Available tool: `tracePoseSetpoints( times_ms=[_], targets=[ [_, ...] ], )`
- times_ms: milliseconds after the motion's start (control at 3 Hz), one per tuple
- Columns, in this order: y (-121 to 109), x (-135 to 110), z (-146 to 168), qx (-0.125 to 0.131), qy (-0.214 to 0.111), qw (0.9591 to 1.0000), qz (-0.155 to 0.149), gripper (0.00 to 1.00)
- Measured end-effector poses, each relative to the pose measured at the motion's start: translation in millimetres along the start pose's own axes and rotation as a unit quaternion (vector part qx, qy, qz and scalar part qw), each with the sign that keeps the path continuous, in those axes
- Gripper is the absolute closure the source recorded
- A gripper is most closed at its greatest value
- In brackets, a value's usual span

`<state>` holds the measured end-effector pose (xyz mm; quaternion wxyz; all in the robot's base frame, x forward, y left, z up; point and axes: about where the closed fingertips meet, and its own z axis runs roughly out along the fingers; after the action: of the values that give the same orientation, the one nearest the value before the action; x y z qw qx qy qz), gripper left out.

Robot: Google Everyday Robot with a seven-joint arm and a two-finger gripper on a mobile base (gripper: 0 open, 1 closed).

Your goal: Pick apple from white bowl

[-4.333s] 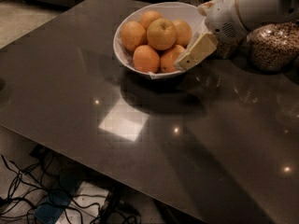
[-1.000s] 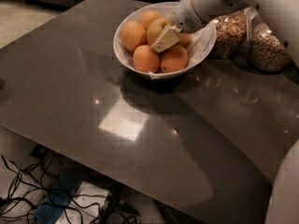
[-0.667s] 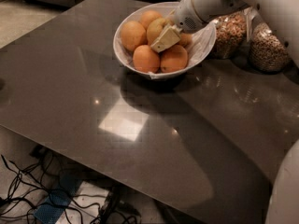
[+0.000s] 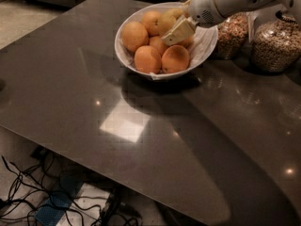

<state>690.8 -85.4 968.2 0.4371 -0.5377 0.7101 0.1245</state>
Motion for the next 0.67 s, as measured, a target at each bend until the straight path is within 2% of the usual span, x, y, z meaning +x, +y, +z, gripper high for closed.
tracePoseSetpoints(
  times_ms=[333, 667],
  targets=[
    [-5.1, -3.0, -27.0, 0.023, -0.011, 0.9996, -0.012, 1.0],
    [-1.6, -10.1, -49.5, 0.033, -0.018, 0.9988, -0.032, 1.0]
  ],
)
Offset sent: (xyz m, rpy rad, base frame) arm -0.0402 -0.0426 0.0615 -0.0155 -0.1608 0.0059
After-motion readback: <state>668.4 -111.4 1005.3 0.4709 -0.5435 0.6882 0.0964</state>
